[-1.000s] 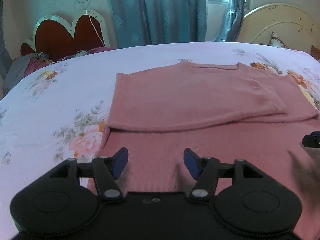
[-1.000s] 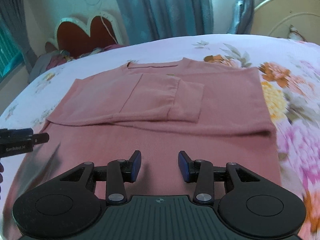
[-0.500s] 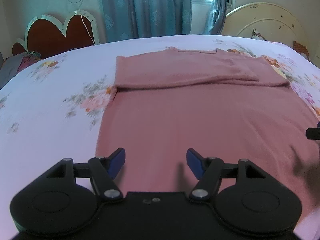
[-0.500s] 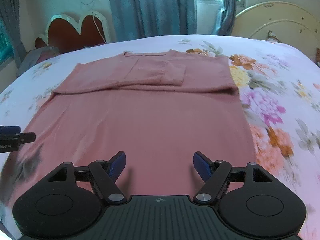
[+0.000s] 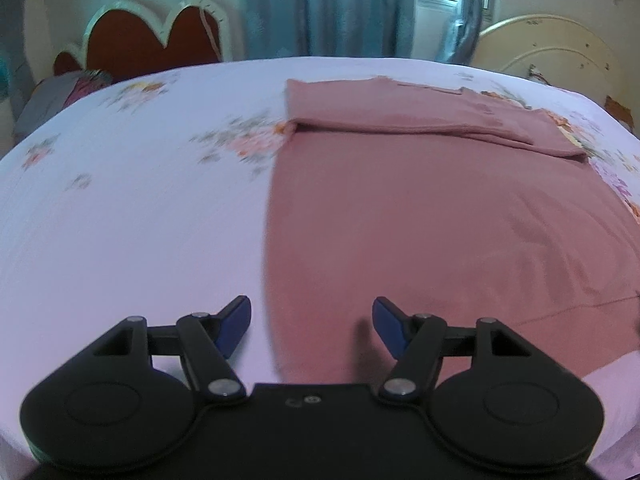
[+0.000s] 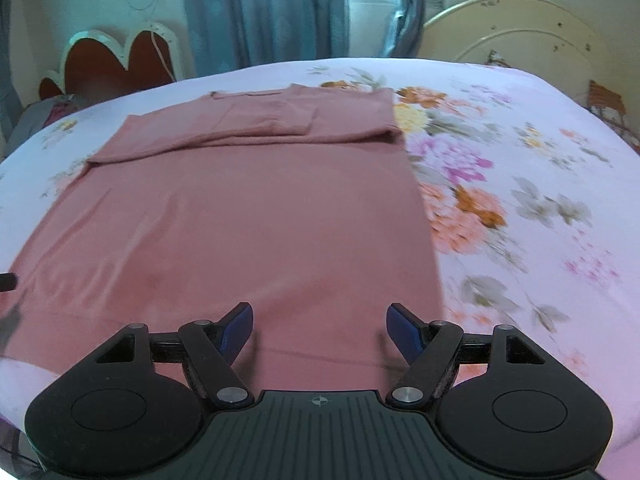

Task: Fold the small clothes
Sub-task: 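Move both grippers to the sweater hem and grasp it, then lift the hem with both grippers and fold it up toward the collar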

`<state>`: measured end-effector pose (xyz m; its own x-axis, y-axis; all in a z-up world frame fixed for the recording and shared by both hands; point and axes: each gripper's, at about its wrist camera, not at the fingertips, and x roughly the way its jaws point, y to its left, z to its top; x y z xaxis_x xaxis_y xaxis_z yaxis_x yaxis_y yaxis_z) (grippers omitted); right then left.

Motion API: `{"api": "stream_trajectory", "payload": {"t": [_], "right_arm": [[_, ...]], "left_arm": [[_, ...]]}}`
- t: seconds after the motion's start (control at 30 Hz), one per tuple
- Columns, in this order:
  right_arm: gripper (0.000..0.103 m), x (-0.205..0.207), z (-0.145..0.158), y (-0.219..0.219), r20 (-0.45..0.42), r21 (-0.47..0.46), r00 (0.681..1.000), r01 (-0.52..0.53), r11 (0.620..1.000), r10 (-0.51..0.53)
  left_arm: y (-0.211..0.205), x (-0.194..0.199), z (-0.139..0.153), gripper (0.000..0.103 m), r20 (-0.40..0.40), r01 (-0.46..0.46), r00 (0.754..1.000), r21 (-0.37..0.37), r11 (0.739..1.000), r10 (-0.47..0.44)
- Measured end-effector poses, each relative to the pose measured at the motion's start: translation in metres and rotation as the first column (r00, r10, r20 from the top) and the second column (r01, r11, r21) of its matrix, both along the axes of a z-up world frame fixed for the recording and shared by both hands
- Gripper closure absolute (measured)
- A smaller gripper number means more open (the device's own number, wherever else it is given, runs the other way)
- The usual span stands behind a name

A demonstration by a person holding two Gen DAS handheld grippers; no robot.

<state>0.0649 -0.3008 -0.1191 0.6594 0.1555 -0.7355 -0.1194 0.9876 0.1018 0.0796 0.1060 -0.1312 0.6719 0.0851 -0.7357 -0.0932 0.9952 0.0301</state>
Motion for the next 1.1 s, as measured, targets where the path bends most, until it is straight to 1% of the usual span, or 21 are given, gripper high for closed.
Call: {"api": "stream_trajectory", "payload": {"t": [0.2,0.27,0.33,0.37,0.47,0.5,0.53,0.57,0.6,0.63,0.67,0.7,0.73,0.77,0.8,0.9,0.97,1.1], "right_arm": [[0.029,-0.011,-0.007,-0.023,-0.018,-0.022,0.998,0.065,0.998,-0.065],[0.029,-0.014,-0.011,-0.031,-0.026,-0.033,0.996,0.086,0.996,-0.087],[0.029,-0.016,-0.015,-0.038,-0.039,-0.038,0.993,0.111,0.993,-0.112],[0.029,-0.016,-0.018,-0.041,-0.046,-0.034,0.992,0.119,0.992,-0.120],[0.030,-0.019,-0.026,-0.046,-0.075,-0.004,0.989,0.126,0.992,-0.126],[0.034,-0.021,-0.028,-0.046,-0.080,0.008,0.989,0.128,0.992,-0.127],[0.041,-0.023,-0.028,-0.046,-0.083,0.024,0.989,0.127,0.992,-0.125],[0.051,-0.025,-0.028,-0.046,-0.086,0.044,0.989,0.125,0.991,-0.121],[0.056,-0.026,-0.028,-0.045,-0.087,0.054,0.988,0.129,0.990,-0.124],[0.060,-0.026,-0.028,-0.045,-0.090,0.065,0.988,0.129,0.990,-0.123],[0.068,-0.026,-0.028,-0.044,-0.097,0.079,0.988,0.127,0.989,-0.119],[0.073,-0.026,-0.028,-0.042,-0.102,0.087,0.988,0.126,0.988,-0.117],[0.076,-0.026,-0.027,-0.041,-0.106,0.088,0.988,0.125,0.988,-0.115],[0.086,-0.026,-0.026,-0.040,-0.112,0.096,0.988,0.119,0.988,-0.108],[0.091,-0.026,-0.025,-0.040,-0.116,0.107,0.988,0.117,0.987,-0.105],[0.093,-0.023,-0.017,-0.039,-0.105,0.120,0.989,0.111,0.986,-0.099],[0.094,-0.021,-0.006,-0.041,-0.078,0.153,0.992,0.113,0.982,-0.102],[0.094,-0.010,0.019,-0.043,-0.011,0.190,0.994,0.112,0.975,-0.112]], "left_arm": [[0.016,-0.020,-0.008,0.039,-0.030,-0.041,0.999,-0.038,0.998,0.040],[0.018,-0.025,-0.011,0.044,-0.042,-0.041,0.998,-0.072,0.997,0.038],[0.019,-0.027,-0.015,0.055,-0.057,-0.033,0.998,-0.127,0.991,0.026],[0.019,-0.029,-0.016,0.056,-0.060,-0.029,0.998,-0.146,0.989,0.020],[0.013,-0.029,-0.018,0.068,-0.068,0.001,0.998,-0.172,0.985,-0.013],[0.010,-0.028,-0.019,0.075,-0.071,0.014,0.997,-0.182,0.983,-0.027],[0.009,-0.028,-0.019,0.082,-0.072,0.023,0.997,-0.189,0.982,-0.037],[0.008,-0.028,-0.019,0.084,-0.073,0.029,0.996,-0.198,0.980,-0.045],[0.007,-0.027,-0.020,0.088,-0.075,0.035,0.996,-0.207,0.978,-0.051],[0.007,-0.027,-0.021,0.090,-0.075,0.039,0.996,-0.207,0.977,-0.055],[0.006,-0.027,-0.021,0.092,-0.075,0.043,0.995,-0.208,0.977,-0.060],[0.006,-0.027,-0.021,0.094,-0.073,0.047,0.995,-0.214,0.976,-0.064],[0.007,-0.027,-0.020,0.098,-0.068,0.051,0.995,-0.220,0.974,-0.067],[0.007,-0.027,-0.019,0.098,-0.061,0.055,0.996,-0.223,0.973,-0.070],[0.008,-0.028,-0.017,0.098,-0.053,0.060,0.996,-0.226,0.972,-0.074],[0.011,-0.029,-0.008,0.099,-0.014,0.067,0.997,-0.240,0.968,-0.072],[0.013,-0.026,0.002,0.099,0.024,0.071,0.997,-0.243,0.967,-0.067],[0.015,-0.012,0.025,0.099,0.102,0.090,0.993,-0.252,0.964,-0.066]]}}
